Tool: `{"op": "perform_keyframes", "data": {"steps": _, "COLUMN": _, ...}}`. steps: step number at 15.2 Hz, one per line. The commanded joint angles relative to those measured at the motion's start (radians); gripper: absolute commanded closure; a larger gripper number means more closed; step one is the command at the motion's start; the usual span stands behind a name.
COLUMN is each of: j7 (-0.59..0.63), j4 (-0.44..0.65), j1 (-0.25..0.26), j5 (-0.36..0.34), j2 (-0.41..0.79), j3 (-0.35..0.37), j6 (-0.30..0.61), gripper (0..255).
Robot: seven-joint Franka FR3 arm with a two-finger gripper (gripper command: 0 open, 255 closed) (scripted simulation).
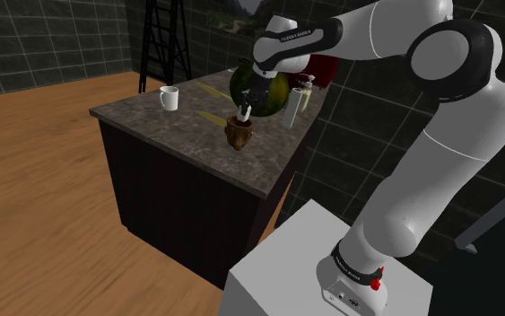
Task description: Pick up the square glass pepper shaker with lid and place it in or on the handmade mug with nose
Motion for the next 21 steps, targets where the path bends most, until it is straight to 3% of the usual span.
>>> {"op": "perform_keyframes", "data": {"steps": 1, "j7": -0.003, "j4": -0.021, "j1": 0.0, "j5": 0.003, "j2": 0.006, "j3": 0.0, "j6": 0.028, "gripper": 255}}
{"op": "perform_keyframes", "data": {"steps": 9, "j7": -0.005, "j4": -0.03, "j1": 0.0, "j5": 0.006, "j2": 0.011, "j3": 0.0, "j6": 0.041, "gripper": 255}}
{"op": "perform_keyframes", "data": {"steps": 10, "j7": -0.005, "j4": -0.03, "j1": 0.0, "j5": 0.006, "j2": 0.011, "j3": 0.0, "j6": 0.041, "gripper": 0}}
{"op": "perform_keyframes", "data": {"steps": 15, "j7": -0.005, "j4": -0.03, "j1": 0.0, "j5": 0.006, "j2": 0.011, "j3": 0.0, "j6": 0.041, "gripper": 0}}
{"op": "perform_keyframes", "data": {"steps": 19, "j7": 0.012, "j4": 0.027, "j1": -0.001, "j5": -0.02, "j2": -0.052, "j3": 0.0, "j6": -0.076, "gripper": 0}}
{"op": "perform_keyframes", "data": {"steps": 21, "j7": 0.012, "j4": 0.026, "j1": -0.001, "j5": -0.02, "j2": -0.052, "j3": 0.001, "j6": -0.076, "gripper": 0}}
